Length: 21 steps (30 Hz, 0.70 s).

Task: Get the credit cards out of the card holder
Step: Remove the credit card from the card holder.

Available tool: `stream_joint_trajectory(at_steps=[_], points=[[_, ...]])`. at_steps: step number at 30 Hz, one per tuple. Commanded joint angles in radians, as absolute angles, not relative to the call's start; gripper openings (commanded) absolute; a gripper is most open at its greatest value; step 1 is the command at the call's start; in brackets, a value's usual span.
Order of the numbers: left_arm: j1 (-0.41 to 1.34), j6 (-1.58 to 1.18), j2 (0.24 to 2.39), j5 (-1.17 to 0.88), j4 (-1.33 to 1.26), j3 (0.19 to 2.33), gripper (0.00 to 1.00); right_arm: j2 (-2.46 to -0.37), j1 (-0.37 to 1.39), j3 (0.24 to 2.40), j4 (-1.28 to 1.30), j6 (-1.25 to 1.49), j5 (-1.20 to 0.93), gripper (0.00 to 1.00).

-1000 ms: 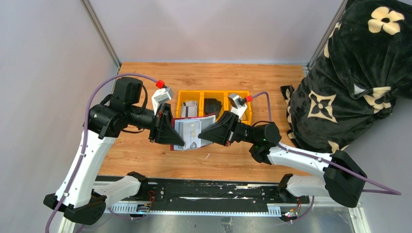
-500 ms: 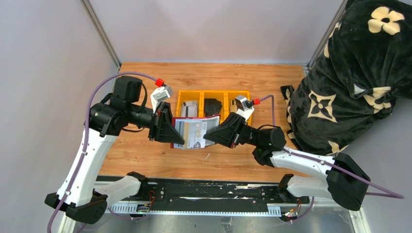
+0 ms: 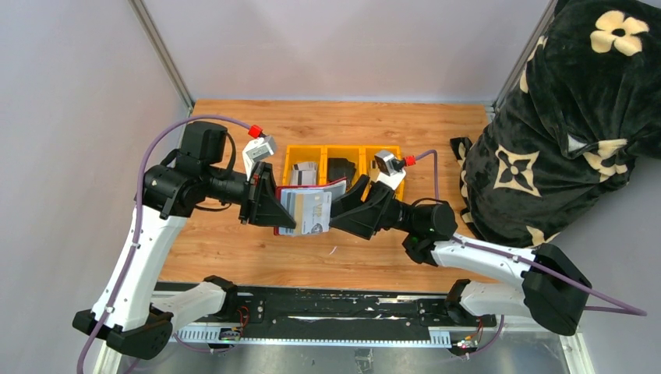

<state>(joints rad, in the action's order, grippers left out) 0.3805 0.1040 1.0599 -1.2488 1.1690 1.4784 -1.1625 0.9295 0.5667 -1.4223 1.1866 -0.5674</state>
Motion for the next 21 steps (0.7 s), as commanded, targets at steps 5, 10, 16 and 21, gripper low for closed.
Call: stream_joint_trajectory(at_steps=[5, 10, 16, 21], points=[[0.377, 0.098, 1.037, -1.241, 1.173, 1.498, 0.0, -1.219, 0.94, 0.644, -1.44, 1.186, -0.581, 0.3], [0.377, 0.102, 1.042, -1.249, 1.172, 1.507, 0.0, -1.175, 0.924, 0.623, -1.402, 1.177, -0.584, 0.0], [0.377, 0.109, 1.04, -1.25, 1.17, 1.518, 0.0, -0.997, 0.869, 0.53, -1.253, 1.12, -0.587, 0.0], [0.377, 0.112, 1.04, -1.239, 1.169, 1.527, 0.0, -0.798, 0.781, 0.48, -1.028, 1.077, -0.593, 0.0]])
